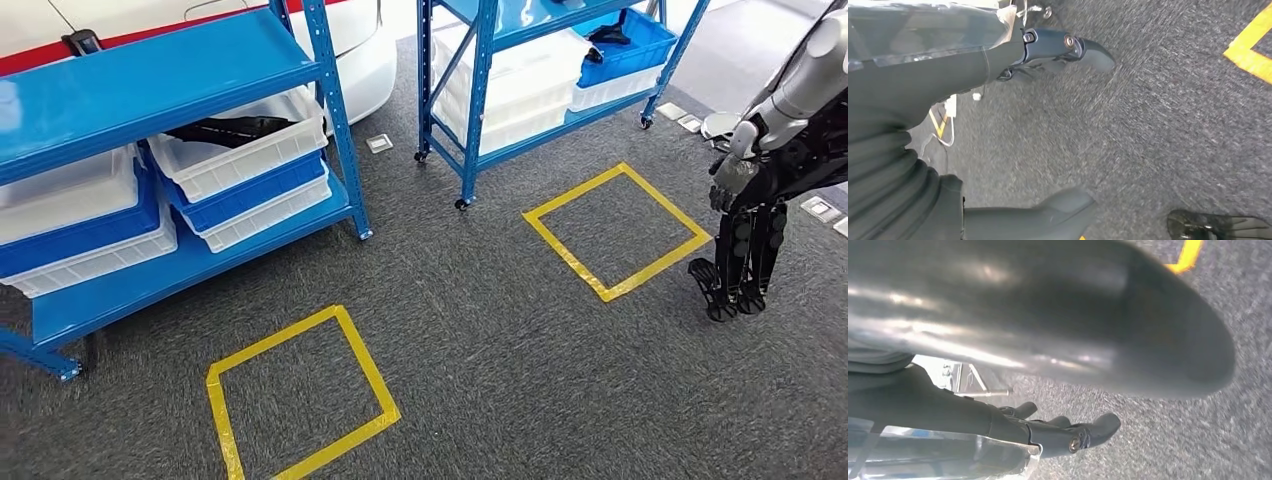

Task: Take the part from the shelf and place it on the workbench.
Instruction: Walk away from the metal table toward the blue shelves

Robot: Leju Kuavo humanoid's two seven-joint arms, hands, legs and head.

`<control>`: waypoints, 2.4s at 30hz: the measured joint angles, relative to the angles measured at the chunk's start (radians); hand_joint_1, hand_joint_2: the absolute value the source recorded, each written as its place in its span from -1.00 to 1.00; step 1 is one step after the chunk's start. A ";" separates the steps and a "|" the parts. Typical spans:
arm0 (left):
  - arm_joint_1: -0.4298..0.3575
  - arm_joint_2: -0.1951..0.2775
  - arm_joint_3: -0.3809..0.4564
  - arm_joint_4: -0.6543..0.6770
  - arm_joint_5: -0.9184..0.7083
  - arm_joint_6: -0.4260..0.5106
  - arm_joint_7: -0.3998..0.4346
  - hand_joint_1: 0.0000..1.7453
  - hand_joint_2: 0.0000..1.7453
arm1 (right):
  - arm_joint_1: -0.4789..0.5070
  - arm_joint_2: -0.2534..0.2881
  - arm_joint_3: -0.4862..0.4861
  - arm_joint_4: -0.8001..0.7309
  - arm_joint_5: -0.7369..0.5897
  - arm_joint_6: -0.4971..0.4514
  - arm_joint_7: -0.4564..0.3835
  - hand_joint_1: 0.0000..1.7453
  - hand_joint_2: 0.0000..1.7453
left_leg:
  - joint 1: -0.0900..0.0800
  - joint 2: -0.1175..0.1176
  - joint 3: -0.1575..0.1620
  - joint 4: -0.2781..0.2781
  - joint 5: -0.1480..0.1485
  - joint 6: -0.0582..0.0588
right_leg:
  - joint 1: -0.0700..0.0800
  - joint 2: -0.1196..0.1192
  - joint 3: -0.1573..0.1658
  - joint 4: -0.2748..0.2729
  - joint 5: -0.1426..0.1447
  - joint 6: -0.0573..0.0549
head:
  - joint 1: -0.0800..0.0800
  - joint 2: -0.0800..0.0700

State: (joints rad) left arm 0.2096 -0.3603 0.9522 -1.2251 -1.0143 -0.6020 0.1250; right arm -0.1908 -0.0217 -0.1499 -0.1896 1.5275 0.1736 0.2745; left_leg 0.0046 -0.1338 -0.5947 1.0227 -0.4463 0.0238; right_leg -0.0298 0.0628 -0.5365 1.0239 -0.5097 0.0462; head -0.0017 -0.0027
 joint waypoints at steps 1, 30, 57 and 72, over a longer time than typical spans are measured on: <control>0.001 0.000 0.002 0.000 0.000 0.000 0.000 -1.00 1.00 | -0.001 0.002 0.001 0.000 0.000 0.000 0.000 -1.00 -1.00 | 0.003 -0.006 -0.003 -0.002 0.003 -0.005 | -0.001 -0.012 0.002 -0.001 0.003 -0.009 | 0.000 0.000; -0.146 0.059 0.214 0.170 -0.479 0.022 -0.252 -1.00 1.00 | 0.065 -0.011 -0.079 0.001 -0.052 -0.040 -0.004 -1.00 -1.00 | 0.000 0.015 0.003 -0.003 0.000 0.011 | 0.004 -0.003 -0.005 0.006 -0.002 0.010 | -0.003 0.000; -0.196 -0.016 -0.254 0.211 0.349 0.401 0.019 -1.00 -1.00 | 0.025 -0.003 -0.139 -0.002 -0.034 -0.041 0.000 -1.00 -1.00 | -0.003 0.098 0.006 -0.016 0.012 0.034 | 0.012 -0.065 -0.090 0.195 -0.073 0.007 | -0.003 0.000; -0.083 -0.013 -0.498 0.176 0.709 0.530 0.004 -1.00 -1.00 | 0.011 0.004 -0.141 -0.001 -0.006 -0.036 -0.001 -1.00 -1.00 | -0.010 0.095 0.001 -0.008 0.004 0.037 | 0.009 -0.058 -0.011 -0.012 0.029 -0.010 | -0.001 0.000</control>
State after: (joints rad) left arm 0.1267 -0.3731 0.4542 -1.0490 -0.3054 -0.0716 0.1291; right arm -0.1802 -0.0174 -0.2906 -0.1907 1.5212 0.1373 0.2739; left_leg -0.0050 -0.0387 -0.5934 1.0144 -0.4428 0.0608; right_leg -0.0205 0.0047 -0.5471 1.0121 -0.4812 0.0363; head -0.0025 -0.0027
